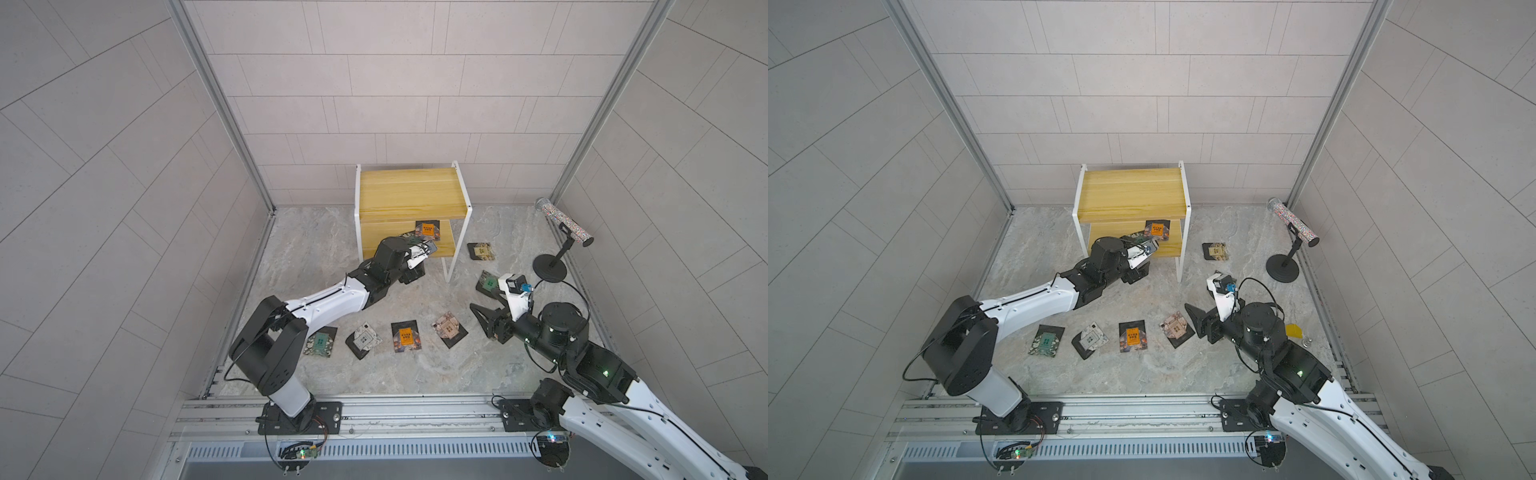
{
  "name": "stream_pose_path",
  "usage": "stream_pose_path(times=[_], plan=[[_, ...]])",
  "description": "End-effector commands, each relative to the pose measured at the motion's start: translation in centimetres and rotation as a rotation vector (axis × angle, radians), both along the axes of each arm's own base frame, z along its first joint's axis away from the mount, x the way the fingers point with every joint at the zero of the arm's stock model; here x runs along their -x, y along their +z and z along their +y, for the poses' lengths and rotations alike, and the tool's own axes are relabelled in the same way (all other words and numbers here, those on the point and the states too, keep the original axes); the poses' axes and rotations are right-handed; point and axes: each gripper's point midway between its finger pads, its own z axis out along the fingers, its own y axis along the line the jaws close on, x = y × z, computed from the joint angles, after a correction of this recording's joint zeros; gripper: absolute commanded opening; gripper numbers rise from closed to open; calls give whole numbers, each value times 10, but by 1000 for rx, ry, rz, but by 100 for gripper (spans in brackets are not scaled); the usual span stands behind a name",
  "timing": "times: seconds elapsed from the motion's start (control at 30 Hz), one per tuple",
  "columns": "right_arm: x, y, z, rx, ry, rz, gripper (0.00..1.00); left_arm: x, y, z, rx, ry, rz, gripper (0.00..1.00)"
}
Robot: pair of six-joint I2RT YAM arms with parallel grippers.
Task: Remove the tea bags from the shelf
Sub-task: Pick up the tea bag from the shelf.
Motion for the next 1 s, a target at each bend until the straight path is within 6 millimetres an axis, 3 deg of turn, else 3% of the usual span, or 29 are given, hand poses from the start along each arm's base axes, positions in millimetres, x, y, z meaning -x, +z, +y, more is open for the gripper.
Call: stream_pose_path(times=[0.0, 0.3, 0.47, 0.5, 0.57, 0.97], plan=[[1, -3, -4, 4, -14, 10, 78, -8, 5, -5, 6, -14, -5, 86], [0, -4, -4, 8, -19, 11, 77, -9, -11, -6, -13, -29, 40, 82], [-1, -5, -4, 9, -21, 13, 78, -5, -17, -3, -23, -23, 59, 75], [-1, -15, -4, 25, -21, 28, 77, -4, -19, -2, -24, -21, 63, 73], [-2, -17, -4, 30, -22, 33, 77, -2, -21, 1, -32, -15, 68, 69], [-3, -16, -5, 29, -32, 26, 78, 8, -21, 16, -64, 11, 78, 51]])
